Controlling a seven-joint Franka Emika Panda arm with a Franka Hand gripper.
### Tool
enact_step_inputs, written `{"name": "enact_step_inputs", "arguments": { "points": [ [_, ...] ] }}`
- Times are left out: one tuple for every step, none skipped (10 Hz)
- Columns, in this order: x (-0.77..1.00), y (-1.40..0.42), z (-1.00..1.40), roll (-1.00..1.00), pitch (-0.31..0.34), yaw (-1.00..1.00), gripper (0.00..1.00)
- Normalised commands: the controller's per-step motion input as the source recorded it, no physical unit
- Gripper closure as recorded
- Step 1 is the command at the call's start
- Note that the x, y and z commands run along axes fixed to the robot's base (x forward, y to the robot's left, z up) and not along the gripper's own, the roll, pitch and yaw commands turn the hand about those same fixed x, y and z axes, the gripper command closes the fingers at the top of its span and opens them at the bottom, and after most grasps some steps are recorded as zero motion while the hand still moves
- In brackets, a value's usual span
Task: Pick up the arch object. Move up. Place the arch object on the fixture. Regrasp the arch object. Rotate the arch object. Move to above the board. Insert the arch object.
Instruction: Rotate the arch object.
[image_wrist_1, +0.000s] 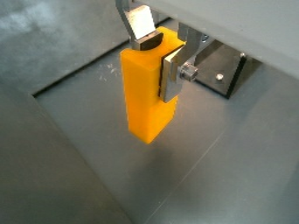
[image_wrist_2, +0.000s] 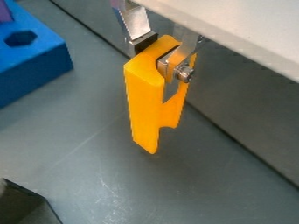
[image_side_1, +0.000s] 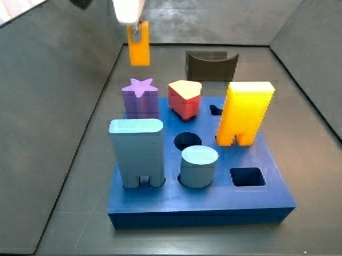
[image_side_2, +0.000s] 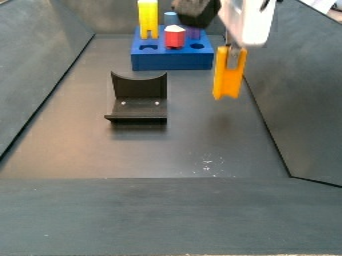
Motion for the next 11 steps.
{"name": "enact_step_inputs", "arguments": {
  "points": [
    [0.03,0.02,-0.76,-0.20,-0.046,0.00,1.00],
    [0.03,0.02,-0.63,-0.21,-0.046,0.00,1.00],
    [0.03,0.01,-0.46,-0.21,-0.041,0.00,1.00],
    [0.04,0.01,-0.33,-0.21,-0.039,0.01,1.00],
    [0.03,0.01,-0.22,-0.22,-0.023,0.01,1.00],
    [0.03,0.01,-0.22,-0.22,-0.023,0.01,1.00],
    [0.01,0.01,-0.23,-0.22,-0.011,0.01,1.00],
    [0.00,0.00,0.00,-0.22,-0.013,0.01,0.00],
    [0.01,0.00,0.00,-0.22,-0.016,0.01,0.00],
    [0.00,0.00,0.00,-0.22,-0.015,0.01,0.00],
    [0.00,0.01,0.00,-0.22,-0.014,0.01,0.00]
  ]
}}
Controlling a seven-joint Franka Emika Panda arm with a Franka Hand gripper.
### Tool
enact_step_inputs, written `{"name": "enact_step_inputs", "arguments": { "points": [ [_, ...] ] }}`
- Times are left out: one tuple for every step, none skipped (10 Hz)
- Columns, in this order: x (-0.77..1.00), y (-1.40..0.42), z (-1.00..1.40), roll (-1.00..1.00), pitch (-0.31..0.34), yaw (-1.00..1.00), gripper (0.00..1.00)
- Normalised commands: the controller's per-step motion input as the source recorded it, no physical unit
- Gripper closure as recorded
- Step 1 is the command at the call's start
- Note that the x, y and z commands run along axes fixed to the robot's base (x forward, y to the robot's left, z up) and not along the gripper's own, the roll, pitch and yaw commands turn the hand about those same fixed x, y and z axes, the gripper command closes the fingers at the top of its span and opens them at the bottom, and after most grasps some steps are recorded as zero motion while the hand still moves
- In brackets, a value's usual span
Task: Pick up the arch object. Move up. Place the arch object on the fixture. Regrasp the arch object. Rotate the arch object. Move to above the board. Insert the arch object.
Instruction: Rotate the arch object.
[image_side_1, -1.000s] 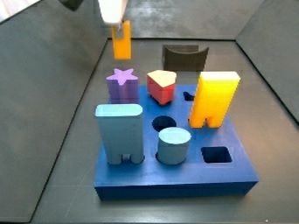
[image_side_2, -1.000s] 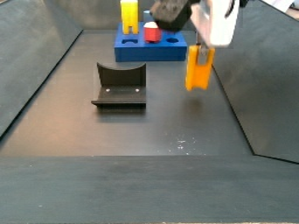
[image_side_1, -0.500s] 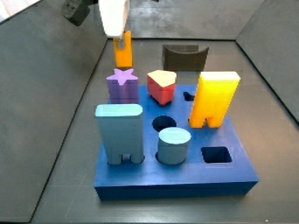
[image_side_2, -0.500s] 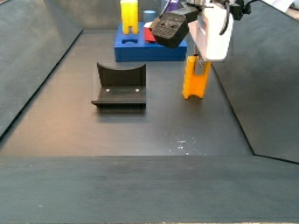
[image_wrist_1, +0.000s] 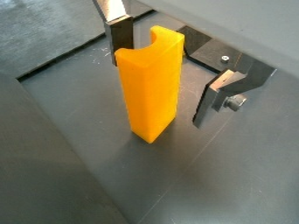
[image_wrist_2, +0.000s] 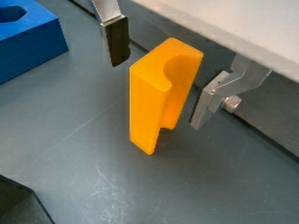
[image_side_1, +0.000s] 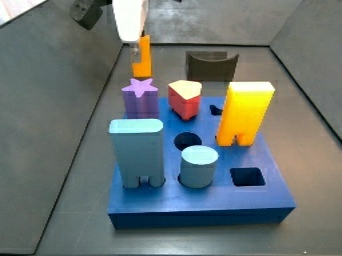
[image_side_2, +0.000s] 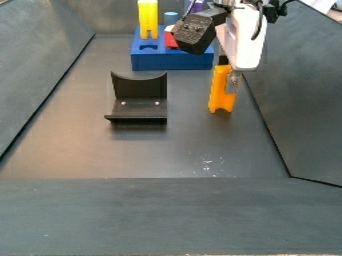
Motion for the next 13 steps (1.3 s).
{"name": "enact_step_inputs", "arguments": {
  "points": [
    [0.00,0.01,0.00,-0.22,-0.013,0.01,0.00],
    [0.00,0.01,0.00,-0.22,-0.013,0.01,0.00],
    [0.00,0.01,0.00,-0.22,-0.013,0.01,0.00],
    [0.00,0.01,0.00,-0.22,-0.013,0.01,0.00],
    [0.00,0.01,0.00,-0.22,-0.013,0.01,0.00],
    [0.00,0.01,0.00,-0.22,-0.013,0.01,0.00],
    [0.00,0.01,0.00,-0.22,-0.013,0.01,0.00],
    [0.00,0.01,0.00,-0.22,-0.013,0.01,0.00],
    [0.00,0.01,0.00,-0.22,-0.013,0.01,0.00],
    [0.00,0.01,0.00,-0.22,-0.013,0.01,0.00],
    [0.00,0.01,0.00,-0.22,-0.013,0.01,0.00],
    [0.00,0.00,1.00,-0.22,-0.013,0.01,0.00],
    [-0.02,0.00,1.00,-0.22,0.005,0.01,0.00]
  ]
}}
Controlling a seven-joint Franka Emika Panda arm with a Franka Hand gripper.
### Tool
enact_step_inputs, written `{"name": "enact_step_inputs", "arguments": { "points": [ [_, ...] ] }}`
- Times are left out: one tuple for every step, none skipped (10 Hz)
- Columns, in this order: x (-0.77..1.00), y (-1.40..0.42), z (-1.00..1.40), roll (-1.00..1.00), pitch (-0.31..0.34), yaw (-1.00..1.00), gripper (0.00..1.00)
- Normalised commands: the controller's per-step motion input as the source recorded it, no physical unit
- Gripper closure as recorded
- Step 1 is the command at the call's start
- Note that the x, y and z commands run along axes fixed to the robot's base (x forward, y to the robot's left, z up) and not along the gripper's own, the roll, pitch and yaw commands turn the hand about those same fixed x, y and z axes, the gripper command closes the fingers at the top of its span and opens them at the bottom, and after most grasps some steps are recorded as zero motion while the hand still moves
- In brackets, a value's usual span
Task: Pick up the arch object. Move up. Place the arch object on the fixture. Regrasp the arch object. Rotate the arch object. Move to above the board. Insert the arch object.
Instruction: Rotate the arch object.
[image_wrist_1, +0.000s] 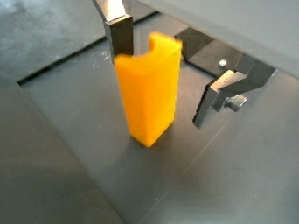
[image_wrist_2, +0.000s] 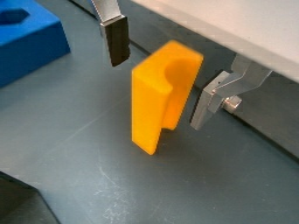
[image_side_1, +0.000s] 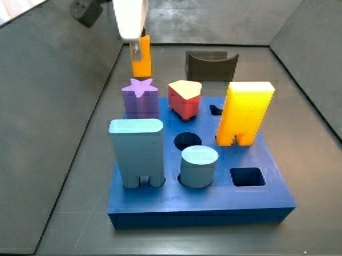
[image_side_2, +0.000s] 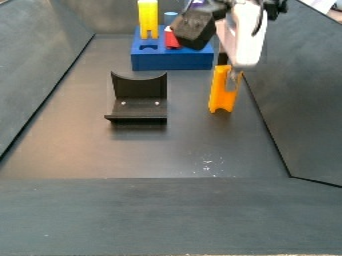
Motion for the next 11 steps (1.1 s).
{"name": "enact_step_inputs", "arguments": {
  "points": [
    [-0.03,0.00,1.00,-0.21,0.020,0.00,0.00],
    [-0.02,0.01,0.78,-0.20,0.041,-0.01,0.00],
    [-0.01,0.02,0.67,-0.20,0.046,-0.01,0.00],
    [-0.01,0.02,0.44,-0.19,0.051,-0.02,0.00],
    [-0.01,0.02,0.32,-0.19,0.053,-0.02,0.00],
    [0.00,0.00,0.00,-0.03,0.009,1.00,0.00],
    [0.01,0.00,-0.06,-0.03,0.009,1.00,0.00],
    [0.03,-0.01,-0.04,-0.03,0.007,1.00,0.00],
    [0.03,-0.01,-0.03,-0.03,0.006,1.00,0.00],
    [0.03,-0.01,-0.03,-0.03,0.006,1.00,0.00],
    [0.03,-0.01,-0.03,-0.03,0.007,1.00,0.00]
  ]
}}
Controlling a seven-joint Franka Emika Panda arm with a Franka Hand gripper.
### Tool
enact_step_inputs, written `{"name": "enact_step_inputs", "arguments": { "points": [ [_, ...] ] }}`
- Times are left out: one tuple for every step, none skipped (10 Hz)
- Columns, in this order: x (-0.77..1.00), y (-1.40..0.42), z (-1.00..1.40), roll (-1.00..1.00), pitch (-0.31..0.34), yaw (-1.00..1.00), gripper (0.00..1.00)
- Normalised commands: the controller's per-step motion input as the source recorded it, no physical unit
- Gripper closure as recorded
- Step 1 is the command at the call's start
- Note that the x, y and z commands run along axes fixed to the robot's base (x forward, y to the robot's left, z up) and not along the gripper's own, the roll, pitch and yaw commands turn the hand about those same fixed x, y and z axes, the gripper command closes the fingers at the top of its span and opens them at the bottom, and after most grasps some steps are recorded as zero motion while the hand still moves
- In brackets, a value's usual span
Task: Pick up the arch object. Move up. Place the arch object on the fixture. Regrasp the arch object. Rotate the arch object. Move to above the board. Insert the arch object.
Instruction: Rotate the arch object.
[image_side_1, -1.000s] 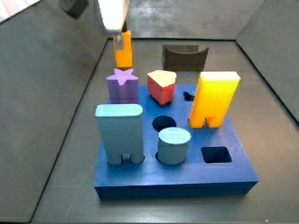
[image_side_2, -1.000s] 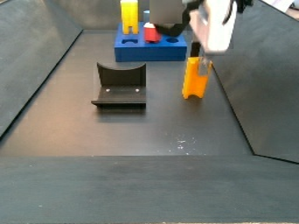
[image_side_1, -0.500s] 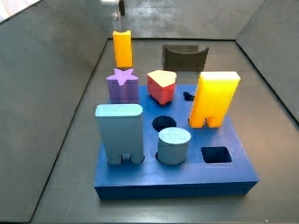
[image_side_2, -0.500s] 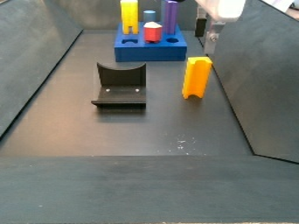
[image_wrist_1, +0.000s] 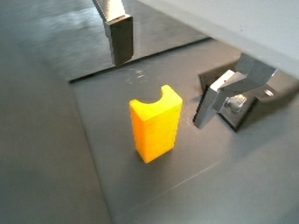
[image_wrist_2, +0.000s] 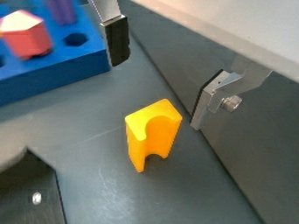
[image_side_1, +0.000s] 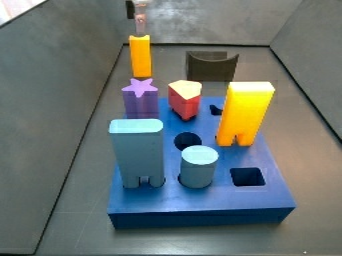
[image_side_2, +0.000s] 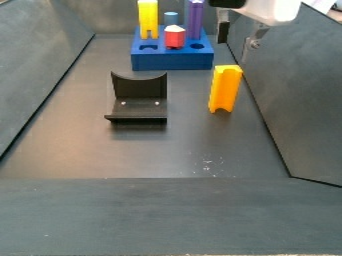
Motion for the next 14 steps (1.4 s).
{"name": "enact_step_inputs", "arguments": {
  "points": [
    [0.03,-0.01,-0.02,-0.03,0.007,1.00,0.00],
    [0.03,-0.01,-0.02,-0.03,0.007,1.00,0.00],
    [0.03,-0.01,-0.02,-0.04,0.007,1.00,0.00],
    [0.03,-0.01,-0.02,-0.04,0.008,1.00,0.00],
    [0.03,-0.01,-0.02,-0.04,0.008,1.00,0.00],
    [0.03,-0.01,-0.02,-0.04,0.009,1.00,0.00],
    [0.03,-0.01,-0.02,-0.05,0.009,1.00,0.00],
    [0.03,-0.01,-0.02,-0.05,0.010,1.00,0.00],
    [0.03,-0.01,-0.02,-0.06,0.011,1.00,0.00],
    [0.03,-0.01,-0.02,-0.07,0.013,1.00,0.00],
    [0.03,-0.01,-0.02,-0.07,0.014,1.00,0.00],
    [0.03,-0.01,-0.02,-0.09,0.016,1.00,0.00],
    [0.03,-0.01,-0.02,-0.10,0.019,1.00,0.00],
    [0.03,-0.01,-0.02,-0.12,0.023,1.00,0.00]
  ]
}}
